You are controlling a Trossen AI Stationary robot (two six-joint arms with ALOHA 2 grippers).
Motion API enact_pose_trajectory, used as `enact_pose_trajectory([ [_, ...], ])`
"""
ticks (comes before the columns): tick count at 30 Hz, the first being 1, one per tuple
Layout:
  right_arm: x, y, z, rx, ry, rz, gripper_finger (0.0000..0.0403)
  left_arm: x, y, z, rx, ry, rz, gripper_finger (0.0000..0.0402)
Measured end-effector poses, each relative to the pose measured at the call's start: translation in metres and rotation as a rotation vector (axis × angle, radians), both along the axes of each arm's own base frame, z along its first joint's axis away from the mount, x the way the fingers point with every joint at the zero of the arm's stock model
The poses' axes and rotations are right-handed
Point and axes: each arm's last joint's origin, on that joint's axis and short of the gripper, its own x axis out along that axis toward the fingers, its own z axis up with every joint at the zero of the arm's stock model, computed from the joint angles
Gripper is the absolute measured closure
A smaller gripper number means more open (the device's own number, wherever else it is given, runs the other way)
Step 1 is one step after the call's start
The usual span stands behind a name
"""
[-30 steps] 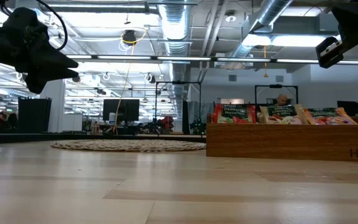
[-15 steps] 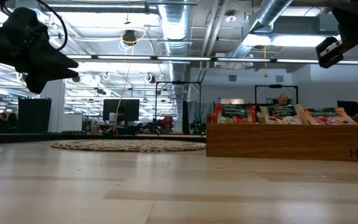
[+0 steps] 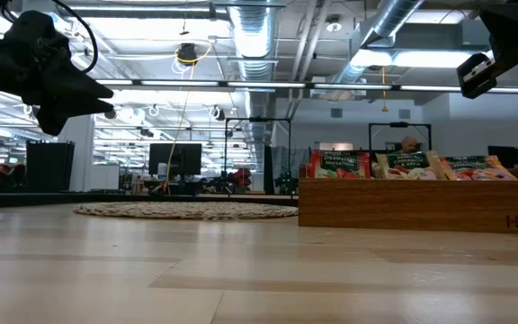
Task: Pick & Place Tea
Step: Return to Home Position
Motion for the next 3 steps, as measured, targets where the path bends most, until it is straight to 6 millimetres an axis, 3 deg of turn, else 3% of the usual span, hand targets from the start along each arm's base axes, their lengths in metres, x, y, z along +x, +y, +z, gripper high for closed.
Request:
enact_pose_trajectory([
  [3,0.0,0.0,0.0,0.0,0.0,0.0,0.0403,0.0,0.0,0.0,-0.001,0.0,0.001,0.0269],
])
